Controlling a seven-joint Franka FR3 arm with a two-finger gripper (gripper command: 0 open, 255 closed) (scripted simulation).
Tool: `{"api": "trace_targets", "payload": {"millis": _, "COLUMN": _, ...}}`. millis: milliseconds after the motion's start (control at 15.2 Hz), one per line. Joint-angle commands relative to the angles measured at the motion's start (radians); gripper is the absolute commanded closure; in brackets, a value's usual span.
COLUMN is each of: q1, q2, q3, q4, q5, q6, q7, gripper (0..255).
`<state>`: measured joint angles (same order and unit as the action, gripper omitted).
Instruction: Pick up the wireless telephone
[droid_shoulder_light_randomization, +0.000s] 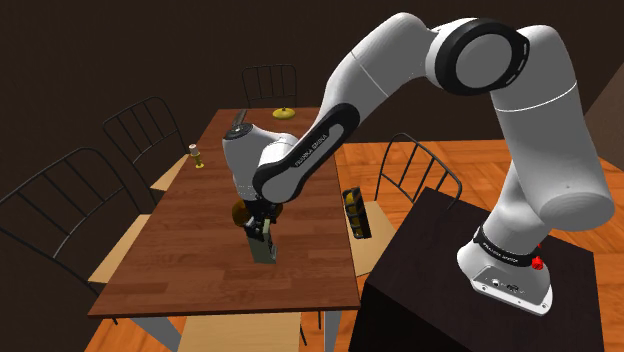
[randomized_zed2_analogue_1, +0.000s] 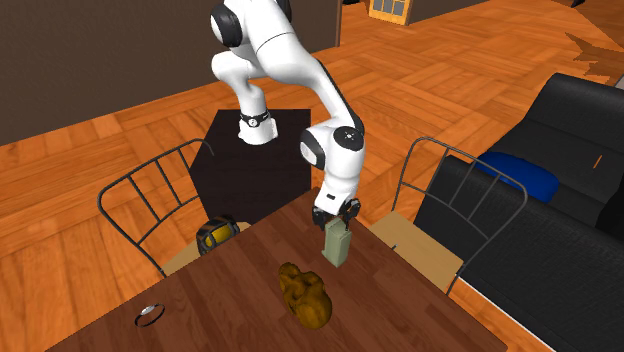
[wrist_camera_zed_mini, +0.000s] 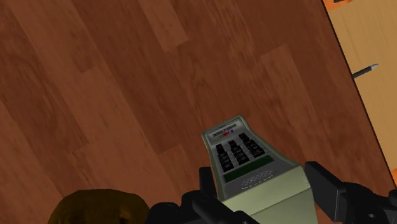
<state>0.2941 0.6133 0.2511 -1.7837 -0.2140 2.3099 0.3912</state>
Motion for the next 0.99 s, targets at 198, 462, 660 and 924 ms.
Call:
{"api": "trace_targets", "payload": {"millis": 198, "q1": -0.007, "q2": -0.035, "q3": 0.008, "q4": 0.000, "q5": 0.012, "q6": -0.037, "q7": -0.009, "gripper": 255}}
{"api": "trace_targets", "payload": {"millis": 462, "q1": -0.012, "q2": -0.070, "q3": 0.016, "q4": 0.004, "q5": 0.023, "q6": -0.075, "q7": -0.016, "gripper": 255}}
{"api": "trace_targets", "payload": {"millis": 660, "q1": -0.016, "q2": -0.095, "q3": 0.021, "q4": 0.009, "q5": 0.032, "q6": -0.104, "q7": -0.021, "gripper": 255}}
{"api": "trace_targets", "payload": {"millis": 924, "q1": -0.020, "q2": -0.126, "q3": 0.027, "q4": 0.019, "q5": 0.043, "q6": -0.144, "q7": -0.028, "gripper": 255}}
